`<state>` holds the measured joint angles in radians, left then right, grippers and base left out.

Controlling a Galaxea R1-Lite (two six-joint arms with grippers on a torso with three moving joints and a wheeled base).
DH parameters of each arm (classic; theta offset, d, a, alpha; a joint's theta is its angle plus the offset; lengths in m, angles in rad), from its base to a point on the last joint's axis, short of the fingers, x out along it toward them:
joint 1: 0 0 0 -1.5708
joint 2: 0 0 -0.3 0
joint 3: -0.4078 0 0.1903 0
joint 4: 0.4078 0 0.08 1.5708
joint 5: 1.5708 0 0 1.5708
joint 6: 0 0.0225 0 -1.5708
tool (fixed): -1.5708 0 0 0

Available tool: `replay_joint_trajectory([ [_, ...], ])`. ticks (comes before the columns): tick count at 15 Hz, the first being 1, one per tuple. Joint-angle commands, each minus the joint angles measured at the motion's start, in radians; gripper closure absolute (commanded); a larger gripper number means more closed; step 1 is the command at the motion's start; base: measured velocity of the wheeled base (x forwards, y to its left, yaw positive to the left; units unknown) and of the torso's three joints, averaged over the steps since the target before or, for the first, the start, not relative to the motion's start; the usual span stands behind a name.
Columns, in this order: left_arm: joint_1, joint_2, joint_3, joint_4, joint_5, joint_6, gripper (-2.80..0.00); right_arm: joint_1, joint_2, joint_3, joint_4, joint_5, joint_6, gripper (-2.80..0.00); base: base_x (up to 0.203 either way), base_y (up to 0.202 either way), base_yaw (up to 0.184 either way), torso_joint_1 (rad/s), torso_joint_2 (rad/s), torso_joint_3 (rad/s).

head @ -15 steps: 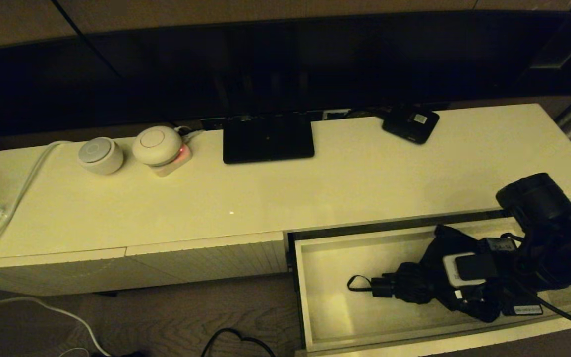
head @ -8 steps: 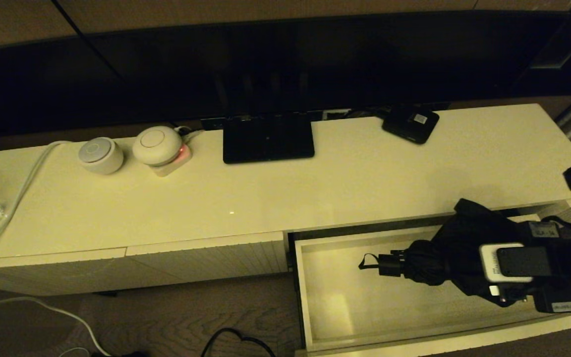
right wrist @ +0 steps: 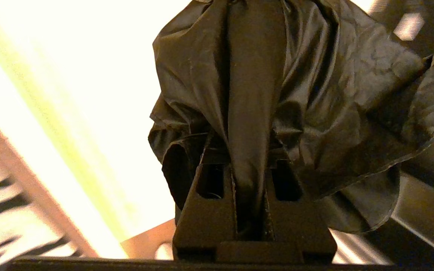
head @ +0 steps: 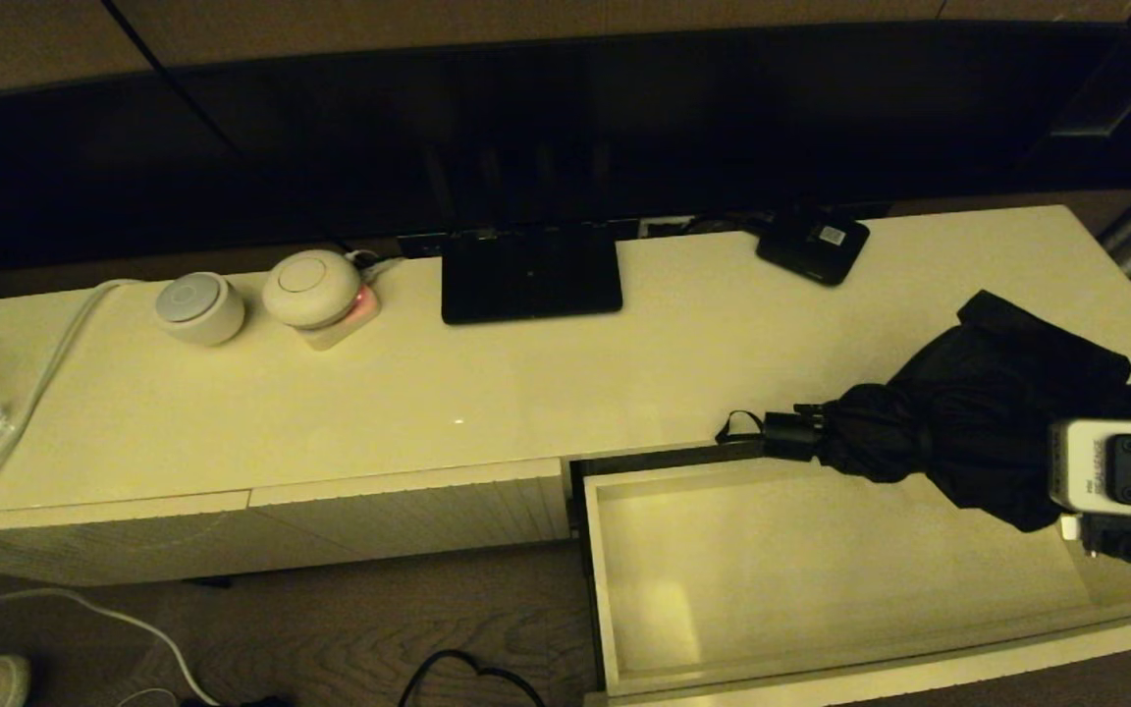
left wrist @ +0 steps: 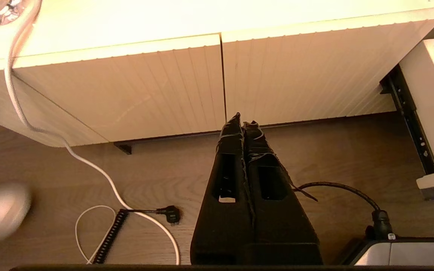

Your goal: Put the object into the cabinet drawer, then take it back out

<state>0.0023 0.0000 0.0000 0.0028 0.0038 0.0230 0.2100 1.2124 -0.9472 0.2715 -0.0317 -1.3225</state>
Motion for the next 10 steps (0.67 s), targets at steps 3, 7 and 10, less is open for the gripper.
replay_joint_trajectory([
  [3, 0.001, 0.0, 0.003, 0.0, 0.001, 0.0, 0.0, -0.004, 0.174, -0.014, -0.198, -0.003, -0.008, 0.0, 0.0, 0.0, 0.0, 0.0, 0.0, 0.0],
  [7, 0.001, 0.0, 0.003, -0.001, 0.001, 0.0, 0.0, -0.023, 0.343, -0.039, -0.395, -0.006, -0.01, 0.0, 0.0, 0.0, 0.0, 0.0, 0.0, 0.0],
  [10, 0.001, 0.0, 0.003, 0.0, 0.001, 0.0, 0.0, -0.044, 0.372, -0.028, -0.479, -0.005, -0.016, 0.0, 0.0, 0.0, 0.0, 0.0, 0.0, 0.0],
])
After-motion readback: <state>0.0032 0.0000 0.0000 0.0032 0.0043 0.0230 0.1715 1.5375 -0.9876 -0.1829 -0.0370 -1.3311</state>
